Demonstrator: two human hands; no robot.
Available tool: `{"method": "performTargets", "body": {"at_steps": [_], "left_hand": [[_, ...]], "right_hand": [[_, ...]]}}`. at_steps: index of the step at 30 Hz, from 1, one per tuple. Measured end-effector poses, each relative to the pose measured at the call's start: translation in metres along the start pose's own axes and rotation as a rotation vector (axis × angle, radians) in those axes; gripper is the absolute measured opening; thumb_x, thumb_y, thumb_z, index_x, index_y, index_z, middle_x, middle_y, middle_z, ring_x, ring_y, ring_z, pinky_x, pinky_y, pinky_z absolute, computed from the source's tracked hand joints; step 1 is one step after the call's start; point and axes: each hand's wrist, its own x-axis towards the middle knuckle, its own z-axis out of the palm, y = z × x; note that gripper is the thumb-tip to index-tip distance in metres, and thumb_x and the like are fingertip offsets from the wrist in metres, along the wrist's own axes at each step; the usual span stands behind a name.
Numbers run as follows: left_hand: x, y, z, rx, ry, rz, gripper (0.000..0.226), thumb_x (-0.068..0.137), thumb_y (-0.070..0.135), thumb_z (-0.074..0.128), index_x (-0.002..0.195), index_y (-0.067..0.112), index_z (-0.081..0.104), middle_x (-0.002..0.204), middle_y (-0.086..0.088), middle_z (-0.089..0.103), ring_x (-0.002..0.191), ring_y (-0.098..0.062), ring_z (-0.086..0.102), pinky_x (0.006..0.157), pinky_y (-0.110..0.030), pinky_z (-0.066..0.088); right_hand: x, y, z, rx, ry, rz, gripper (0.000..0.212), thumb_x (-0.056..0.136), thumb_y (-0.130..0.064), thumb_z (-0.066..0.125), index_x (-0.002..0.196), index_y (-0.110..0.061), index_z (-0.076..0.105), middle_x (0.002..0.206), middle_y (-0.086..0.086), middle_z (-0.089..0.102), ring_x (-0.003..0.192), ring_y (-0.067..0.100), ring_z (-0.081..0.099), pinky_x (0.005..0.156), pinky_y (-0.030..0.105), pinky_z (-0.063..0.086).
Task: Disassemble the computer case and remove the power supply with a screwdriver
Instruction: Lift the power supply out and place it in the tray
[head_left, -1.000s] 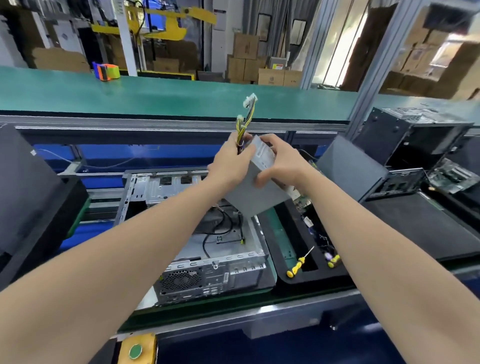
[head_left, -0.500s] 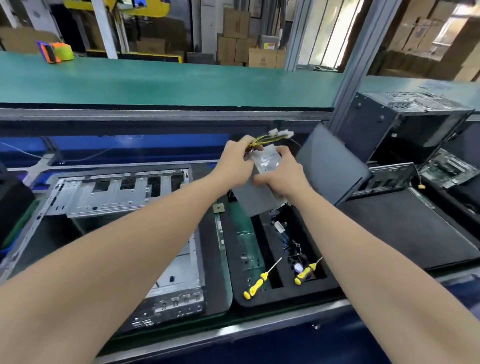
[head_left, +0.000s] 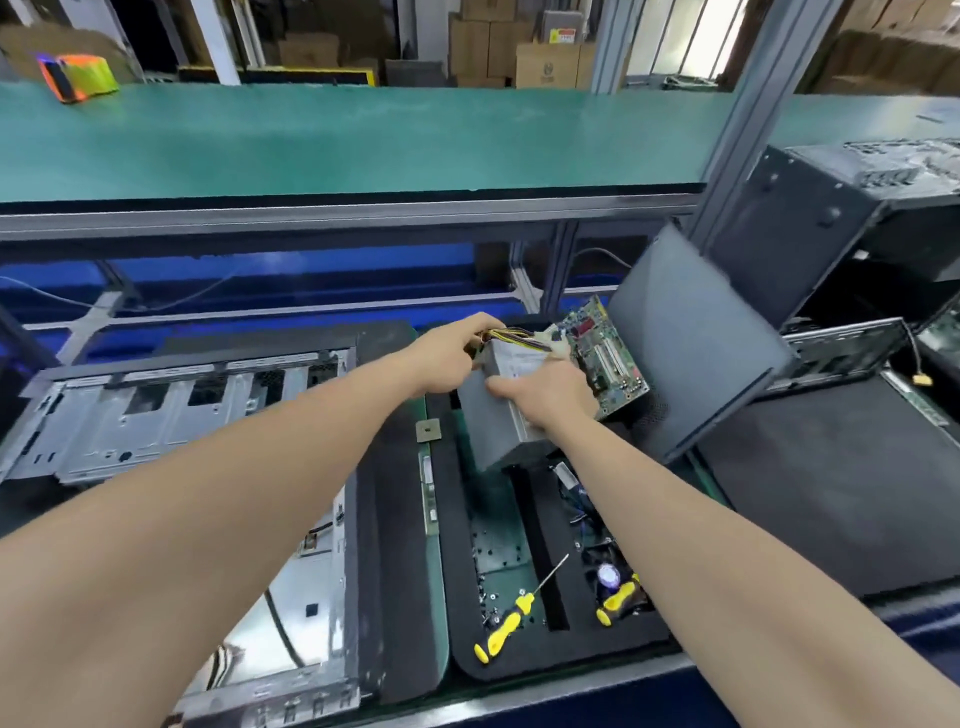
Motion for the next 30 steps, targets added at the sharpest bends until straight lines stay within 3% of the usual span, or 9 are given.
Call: {"method": "performTargets", "body": {"at_steps": [4, 8, 12, 20, 24, 30], "left_hand": [[0.029, -0.014, -0.008, -0.059, -0.004, -0.011, 0.067, 0.093, -0.009, 0.040, 0.129, 0.046, 0.051, 0.131, -0.003, 0.055, 0.113, -0.034, 0.065, 0.091, -0.059, 0.054], [0.052, -0.021, -0.016, -0.015, -0.015, 0.031, 0.067, 0.091, -0.008, 0.045, 0.122, 0.051, 0.053, 0.132, -0.001, 0.057, 0.114, -0.022, 0.062, 0.089, -0.052, 0.057], [0.069, -0.030, -0.015, -0.088, -0.037, 0.010, 0.066, 0.090, -0.009, 0.043, 0.112, 0.052, 0.056, 0.126, -0.003, 0.059, 0.107, -0.024, 0.067, 0.091, -0.050, 0.058], [0.082, -0.046, -0.011, -0.196, -0.037, -0.074, 0.057, 0.086, -0.010, 0.042, 0.118, 0.033, 0.060, 0.115, -0.014, 0.062, 0.104, -0.035, 0.069, 0.091, -0.049, 0.059], [0.081, -0.052, -0.011, -0.245, 0.007, -0.112, 0.054, 0.088, -0.010, 0.040, 0.122, 0.028, 0.061, 0.116, -0.012, 0.061, 0.102, -0.032, 0.069, 0.088, -0.045, 0.061], [0.082, -0.058, -0.013, -0.182, 0.027, -0.094, 0.049, 0.088, -0.008, 0.039, 0.116, 0.025, 0.062, 0.116, -0.012, 0.062, 0.097, -0.033, 0.070, 0.082, -0.046, 0.063]], "right_hand": [[0.024, -0.012, 0.010, -0.028, 0.028, 0.036, 0.090, 0.066, -0.077, 0.073, 0.129, -0.015, 0.057, 0.101, 0.001, 0.063, 0.085, 0.026, 0.060, 0.071, 0.034, 0.047], [0.039, -0.017, 0.026, -0.032, -0.002, 0.064, 0.085, 0.070, -0.079, 0.069, 0.121, -0.012, 0.063, 0.114, 0.007, 0.065, 0.090, 0.029, 0.059, 0.072, 0.035, 0.045], [0.049, -0.020, 0.037, 0.007, 0.026, 0.106, 0.088, 0.068, -0.079, 0.072, 0.125, -0.013, 0.060, 0.120, 0.007, 0.065, 0.108, 0.032, 0.065, 0.078, 0.037, 0.044], [0.058, -0.023, 0.049, -0.068, 0.031, 0.075, 0.094, 0.061, -0.077, 0.073, 0.128, -0.015, 0.053, 0.113, 0.006, 0.066, 0.108, 0.033, 0.065, 0.086, 0.040, 0.051], [0.059, -0.030, 0.057, -0.113, 0.059, 0.062, 0.098, 0.059, -0.080, 0.071, 0.130, -0.016, 0.053, 0.112, 0.005, 0.065, 0.105, 0.031, 0.067, 0.081, 0.038, 0.049], [0.055, -0.037, 0.072, -0.228, 0.117, 0.007, 0.092, 0.058, -0.087, 0.066, 0.115, -0.014, 0.065, 0.108, 0.005, 0.064, 0.085, 0.028, 0.058, 0.069, 0.035, 0.042]]}}
